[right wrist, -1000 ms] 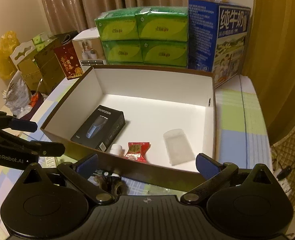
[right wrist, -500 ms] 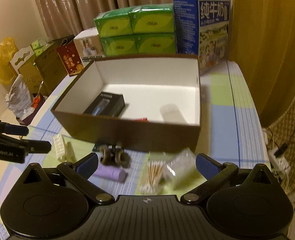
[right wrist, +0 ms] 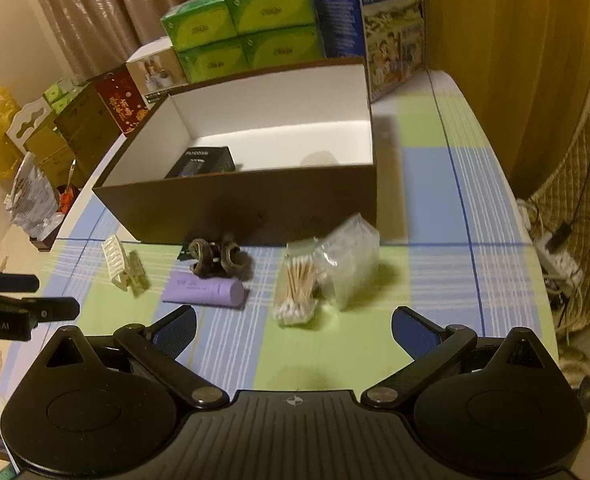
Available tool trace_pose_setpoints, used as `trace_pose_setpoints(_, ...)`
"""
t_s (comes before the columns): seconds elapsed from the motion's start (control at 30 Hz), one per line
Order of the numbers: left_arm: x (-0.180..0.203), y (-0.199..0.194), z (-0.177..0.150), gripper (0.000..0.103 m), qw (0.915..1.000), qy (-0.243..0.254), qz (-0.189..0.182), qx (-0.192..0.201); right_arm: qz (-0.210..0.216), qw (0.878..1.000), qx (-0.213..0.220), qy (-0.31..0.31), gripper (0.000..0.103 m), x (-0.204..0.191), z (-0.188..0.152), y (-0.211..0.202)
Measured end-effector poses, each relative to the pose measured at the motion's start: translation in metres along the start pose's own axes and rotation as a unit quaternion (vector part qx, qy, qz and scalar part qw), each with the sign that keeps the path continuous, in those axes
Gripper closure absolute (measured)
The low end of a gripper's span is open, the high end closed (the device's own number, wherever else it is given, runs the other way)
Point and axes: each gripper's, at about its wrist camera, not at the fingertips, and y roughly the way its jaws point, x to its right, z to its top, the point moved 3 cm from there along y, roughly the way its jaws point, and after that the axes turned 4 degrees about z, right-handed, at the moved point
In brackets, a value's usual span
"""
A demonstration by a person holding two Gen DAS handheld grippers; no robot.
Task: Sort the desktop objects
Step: 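Withdraw both tools from the box back over the table, then grasp the clear plastic box with the right tool while the left tool grasps the white plastic rack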
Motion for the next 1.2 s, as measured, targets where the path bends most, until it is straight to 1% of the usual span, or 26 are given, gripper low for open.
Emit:
trace_pose_setpoints(0.2,0.0,0.01,-0.007,0.016,0.9999,-0.008,0.006,-0.008,-0.005,1.0,-0.014,0.018,0.002,0.003,-0.011,0.009)
trace_pose_setpoints(0.4,-0.006,0.019,-0.01,0.016,0.9997,-0.019,0.012,-0.012,-0.02,0.999,-0.024,0.031,0.002,0.007,-0.017,0.02)
trace_pose_setpoints(0.53,-0.013,0.026,-0.01,0.016,0.9993,-0.032,0.017,-0.01,-0.043,0.999,-0.015,0.029,0.002,0.008,-0.016,0.023)
trace_pose_setpoints(0.7,-0.023,0.038,-0.008,0.016,0.9985,-0.049,0.021,-0.013,-0.058,0.998,0.004,0.037,0.002,0.011,-0.009,0.03)
trace_pose_setpoints(0.77,-0.024,0.043,-0.006,0.016,0.9983,-0.051,0.025,-0.012,-0.065,0.997,0.012,0.034,0.009,0.01,-0.005,0.035)
trace_pose_setpoints(0.8,-0.025,0.045,-0.004,0.016,0.9982,-0.052,0.026,-0.011,-0.067,0.997,0.015,0.032,0.016,0.01,-0.003,0.039)
trace_pose_setpoints(0.87,-0.027,0.05,-0.002,0.016,0.9981,-0.055,0.027,-0.011,-0.072,0.997,0.019,0.036,0.021,0.009,0.001,0.045)
trace_pose_setpoints(0.93,-0.028,0.054,0.0,0.016,0.9981,-0.056,0.025,-0.012,-0.074,0.996,0.03,0.041,0.031,0.009,0.005,0.051)
trace_pose_setpoints(1.03,-0.03,0.06,0.003,0.016,0.998,-0.057,0.025,-0.013,-0.087,0.995,0.035,0.045,0.04,0.01,0.012,0.061)
trace_pose_setpoints(1.2,-0.034,0.07,0.008,0.016,0.9975,-0.065,0.024,-0.016,-0.105,0.992,0.039,0.054,0.042,0.016,0.023,0.077)
